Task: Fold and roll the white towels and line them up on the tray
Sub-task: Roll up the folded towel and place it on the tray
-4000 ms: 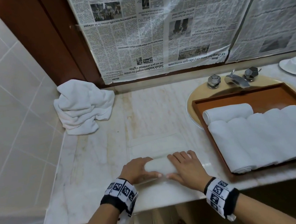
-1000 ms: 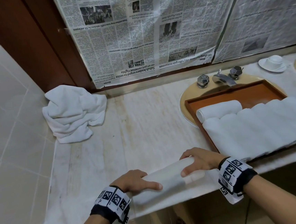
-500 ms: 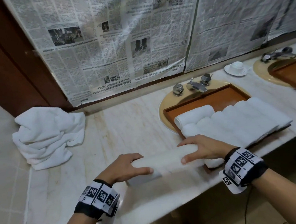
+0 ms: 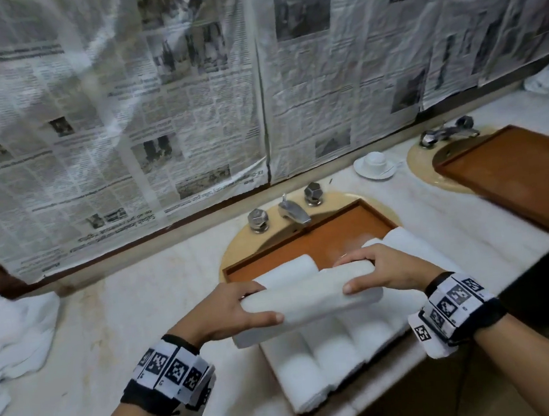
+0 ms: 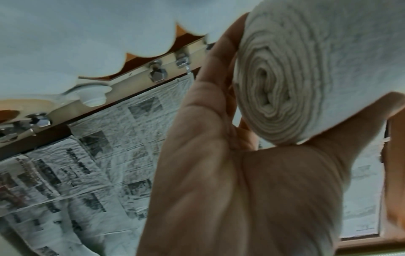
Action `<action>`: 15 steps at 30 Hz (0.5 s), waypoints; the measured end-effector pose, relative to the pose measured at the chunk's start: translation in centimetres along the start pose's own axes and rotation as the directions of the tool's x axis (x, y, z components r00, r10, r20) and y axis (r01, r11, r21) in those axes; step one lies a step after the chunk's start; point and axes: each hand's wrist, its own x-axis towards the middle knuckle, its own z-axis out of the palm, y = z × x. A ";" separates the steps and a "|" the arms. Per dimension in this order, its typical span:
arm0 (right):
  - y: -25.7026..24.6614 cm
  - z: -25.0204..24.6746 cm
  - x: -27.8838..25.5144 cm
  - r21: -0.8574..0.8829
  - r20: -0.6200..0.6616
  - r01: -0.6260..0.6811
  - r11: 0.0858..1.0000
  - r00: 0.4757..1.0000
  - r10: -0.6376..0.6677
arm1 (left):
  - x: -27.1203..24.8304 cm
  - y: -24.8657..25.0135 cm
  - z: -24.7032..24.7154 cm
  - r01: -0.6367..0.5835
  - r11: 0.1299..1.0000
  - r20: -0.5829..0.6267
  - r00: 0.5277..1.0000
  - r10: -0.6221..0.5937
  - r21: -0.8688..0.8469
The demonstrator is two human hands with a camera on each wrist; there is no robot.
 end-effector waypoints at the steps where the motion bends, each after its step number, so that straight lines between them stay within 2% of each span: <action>1: 1.1 -1.6 0.3 0.002 -0.003 0.003 1.000 1.000 -0.003 | 1.5 1.0 0.5 -0.004 1.000 -0.001 1.000 0.004 0.004; 9: 7.0 -12.3 3.4 0.064 -0.002 -0.064 0.996 0.998 0.064 | 12.5 6.9 3.7 -0.019 0.995 -0.021 1.000 0.021 0.100; 15: 10.4 -17.0 7.5 0.104 -0.007 -0.147 0.984 0.989 0.149 | 20.3 7.8 4.7 0.009 0.993 -0.022 1.000 -0.007 0.118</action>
